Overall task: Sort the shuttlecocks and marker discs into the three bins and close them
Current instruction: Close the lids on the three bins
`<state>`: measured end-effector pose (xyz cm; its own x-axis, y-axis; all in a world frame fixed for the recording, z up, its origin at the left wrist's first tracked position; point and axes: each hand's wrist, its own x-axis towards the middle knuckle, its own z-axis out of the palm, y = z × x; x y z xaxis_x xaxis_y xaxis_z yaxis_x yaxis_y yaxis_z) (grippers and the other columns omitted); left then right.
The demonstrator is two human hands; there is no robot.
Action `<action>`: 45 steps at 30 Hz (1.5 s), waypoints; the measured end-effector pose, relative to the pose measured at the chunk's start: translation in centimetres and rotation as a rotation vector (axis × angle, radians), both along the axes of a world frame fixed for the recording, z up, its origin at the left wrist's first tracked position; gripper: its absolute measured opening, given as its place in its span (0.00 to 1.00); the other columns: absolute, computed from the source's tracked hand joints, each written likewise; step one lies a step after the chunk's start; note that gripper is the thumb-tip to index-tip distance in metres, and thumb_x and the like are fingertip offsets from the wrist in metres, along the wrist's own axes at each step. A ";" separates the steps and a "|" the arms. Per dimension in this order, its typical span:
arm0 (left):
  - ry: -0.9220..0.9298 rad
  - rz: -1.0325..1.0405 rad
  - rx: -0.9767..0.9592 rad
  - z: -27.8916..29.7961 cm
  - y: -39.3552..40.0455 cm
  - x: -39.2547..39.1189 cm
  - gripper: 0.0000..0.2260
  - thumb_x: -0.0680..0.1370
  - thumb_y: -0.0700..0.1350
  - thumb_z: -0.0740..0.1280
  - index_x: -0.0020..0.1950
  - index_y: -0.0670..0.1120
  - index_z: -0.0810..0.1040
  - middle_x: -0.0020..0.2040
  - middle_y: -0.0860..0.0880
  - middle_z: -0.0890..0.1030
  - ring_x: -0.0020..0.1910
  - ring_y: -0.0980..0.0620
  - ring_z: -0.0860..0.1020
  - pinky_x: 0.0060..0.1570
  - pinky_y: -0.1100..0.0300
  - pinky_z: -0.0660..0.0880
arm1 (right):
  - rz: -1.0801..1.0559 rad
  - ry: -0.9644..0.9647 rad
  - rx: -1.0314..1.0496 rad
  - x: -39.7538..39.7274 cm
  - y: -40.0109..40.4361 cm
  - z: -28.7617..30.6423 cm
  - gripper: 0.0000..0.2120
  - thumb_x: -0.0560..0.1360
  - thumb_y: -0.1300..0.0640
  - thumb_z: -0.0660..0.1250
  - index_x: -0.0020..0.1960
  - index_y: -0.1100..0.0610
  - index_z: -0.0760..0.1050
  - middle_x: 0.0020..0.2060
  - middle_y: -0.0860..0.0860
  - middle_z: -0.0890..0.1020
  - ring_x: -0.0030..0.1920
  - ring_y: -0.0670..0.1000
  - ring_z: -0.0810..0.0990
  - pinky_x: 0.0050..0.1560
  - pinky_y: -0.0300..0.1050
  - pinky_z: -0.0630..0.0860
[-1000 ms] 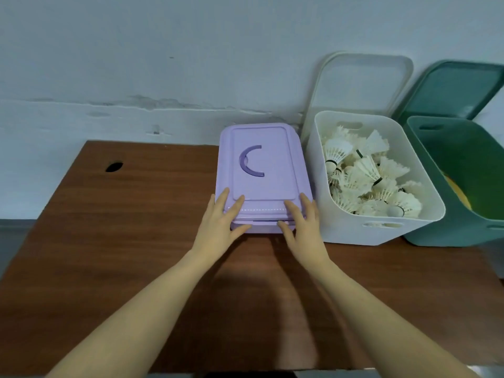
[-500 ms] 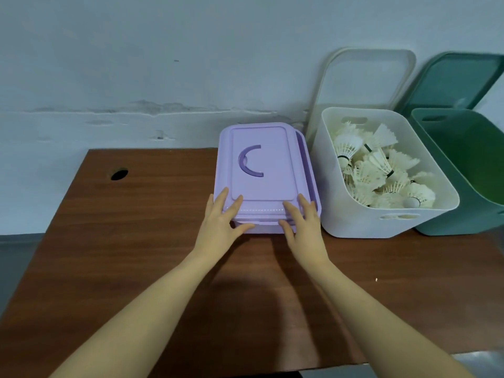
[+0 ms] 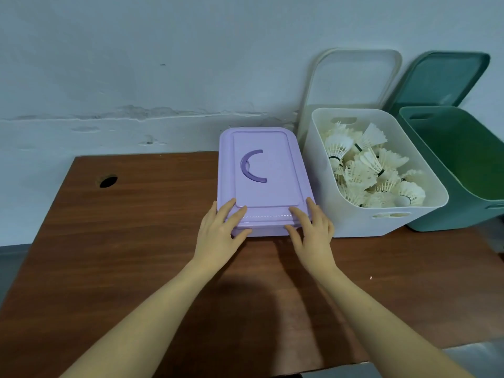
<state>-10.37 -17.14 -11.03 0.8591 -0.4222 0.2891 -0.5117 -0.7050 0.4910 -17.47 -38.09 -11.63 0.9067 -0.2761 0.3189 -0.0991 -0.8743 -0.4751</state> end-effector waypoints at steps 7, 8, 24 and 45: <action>-0.060 0.023 0.167 0.1 0.0 -0.2 0.26 0.74 0.62 0.57 0.67 0.51 0.72 0.71 0.46 0.68 0.69 0.36 0.64 0.66 0.44 0.61 | 0.021 0.114 -0.201 0.0 -0.7 0.5 0.19 0.77 0.43 0.54 0.63 0.49 0.71 0.69 0.61 0.67 0.67 0.63 0.66 0.63 0.57 0.64; -0.042 0.034 0.186 0.1 -0.1 -0.3 0.28 0.74 0.63 0.55 0.70 0.51 0.69 0.72 0.47 0.66 0.71 0.38 0.61 0.67 0.44 0.60 | 0.032 0.112 -0.222 0.0 -0.8 0.6 0.19 0.77 0.43 0.54 0.63 0.50 0.71 0.69 0.62 0.67 0.68 0.63 0.66 0.63 0.56 0.65; -0.013 0.112 0.240 3.4 -1.3 -0.3 0.29 0.76 0.61 0.52 0.69 0.46 0.71 0.69 0.44 0.70 0.69 0.39 0.66 0.65 0.47 0.64 | 0.142 0.108 -0.394 0.7 -0.4 4.2 0.21 0.75 0.47 0.58 0.65 0.52 0.72 0.62 0.61 0.74 0.60 0.63 0.75 0.56 0.54 0.73; -0.173 0.203 0.255 18.2 -27.5 11.4 0.26 0.76 0.56 0.55 0.68 0.42 0.68 0.65 0.43 0.73 0.60 0.40 0.72 0.58 0.50 0.67 | 0.212 0.003 -0.427 15.0 -27.0 18.4 0.20 0.80 0.50 0.54 0.71 0.53 0.62 0.64 0.53 0.72 0.59 0.56 0.73 0.55 0.50 0.70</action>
